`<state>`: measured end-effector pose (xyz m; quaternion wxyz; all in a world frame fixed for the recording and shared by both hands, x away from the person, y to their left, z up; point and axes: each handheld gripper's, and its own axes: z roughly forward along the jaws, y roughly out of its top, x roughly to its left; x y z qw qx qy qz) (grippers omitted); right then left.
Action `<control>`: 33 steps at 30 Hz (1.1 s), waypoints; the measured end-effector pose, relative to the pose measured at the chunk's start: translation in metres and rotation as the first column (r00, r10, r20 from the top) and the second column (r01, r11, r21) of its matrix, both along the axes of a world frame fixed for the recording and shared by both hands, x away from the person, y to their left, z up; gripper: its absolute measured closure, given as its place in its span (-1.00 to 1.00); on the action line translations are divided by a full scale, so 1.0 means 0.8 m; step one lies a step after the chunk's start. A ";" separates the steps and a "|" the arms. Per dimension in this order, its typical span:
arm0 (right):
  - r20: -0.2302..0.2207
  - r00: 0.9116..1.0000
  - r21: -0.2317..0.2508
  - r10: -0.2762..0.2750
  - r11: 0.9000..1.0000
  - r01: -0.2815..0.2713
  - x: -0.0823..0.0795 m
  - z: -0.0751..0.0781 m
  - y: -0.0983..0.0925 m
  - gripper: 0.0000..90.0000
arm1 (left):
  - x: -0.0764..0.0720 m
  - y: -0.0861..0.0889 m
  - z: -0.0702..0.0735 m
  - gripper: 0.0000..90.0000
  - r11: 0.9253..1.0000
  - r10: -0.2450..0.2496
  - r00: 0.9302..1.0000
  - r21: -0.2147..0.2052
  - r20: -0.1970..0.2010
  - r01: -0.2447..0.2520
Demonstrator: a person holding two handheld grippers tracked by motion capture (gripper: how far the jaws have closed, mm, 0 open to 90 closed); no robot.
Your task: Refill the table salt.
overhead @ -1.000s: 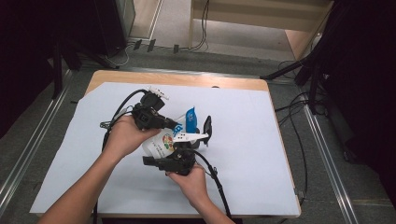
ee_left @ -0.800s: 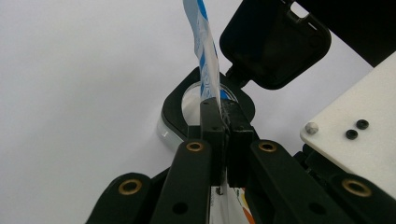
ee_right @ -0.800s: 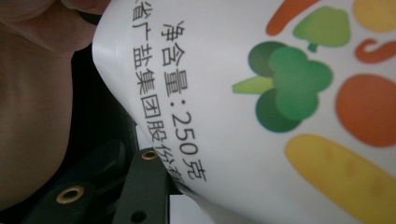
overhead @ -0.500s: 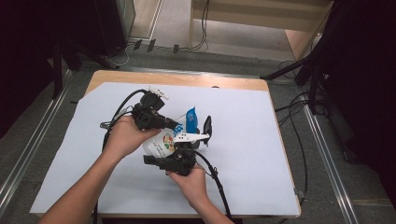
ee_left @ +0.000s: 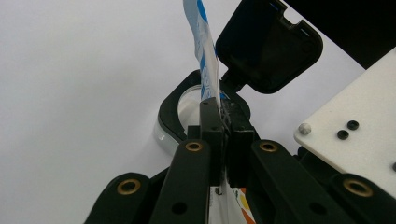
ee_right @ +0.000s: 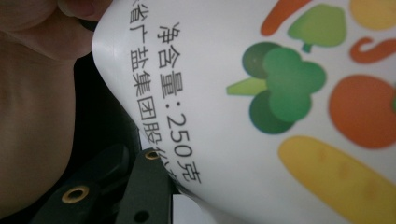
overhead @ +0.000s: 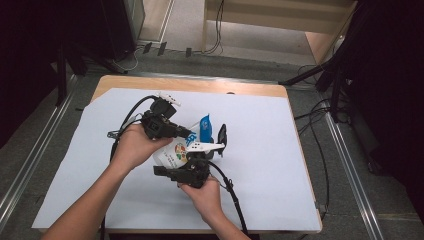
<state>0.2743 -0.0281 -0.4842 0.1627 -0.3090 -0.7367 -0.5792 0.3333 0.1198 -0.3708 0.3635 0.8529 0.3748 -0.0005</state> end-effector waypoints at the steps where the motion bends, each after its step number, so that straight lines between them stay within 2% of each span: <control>1: 0.000 1.000 -0.003 0.003 1.000 -0.003 0.000 0.000 0.000 0.51 | 0.000 0.000 0.000 1.00 1.000 0.001 1.000 0.001 0.002 -0.001; 9: 0.004 1.000 -0.016 0.004 1.000 -0.004 -0.001 0.000 0.003 0.43 | -0.001 0.000 0.000 1.00 1.000 0.009 1.000 0.009 0.000 -0.009; 14: 0.004 1.000 -0.021 -0.003 1.000 0.003 -0.001 0.000 0.003 0.48 | 0.000 0.000 0.000 1.00 1.000 0.011 1.000 0.013 -0.003 -0.011; 23: -0.003 1.000 0.006 0.000 1.000 0.000 -0.001 0.001 0.001 0.52 | 0.001 0.003 -0.001 0.95 1.000 0.006 1.000 -0.021 -0.020 -0.006; 33: -0.014 1.000 0.028 0.012 1.000 -0.012 0.000 0.001 0.000 0.53 | -0.002 0.004 0.000 0.94 1.000 0.008 1.000 -0.026 -0.016 -0.009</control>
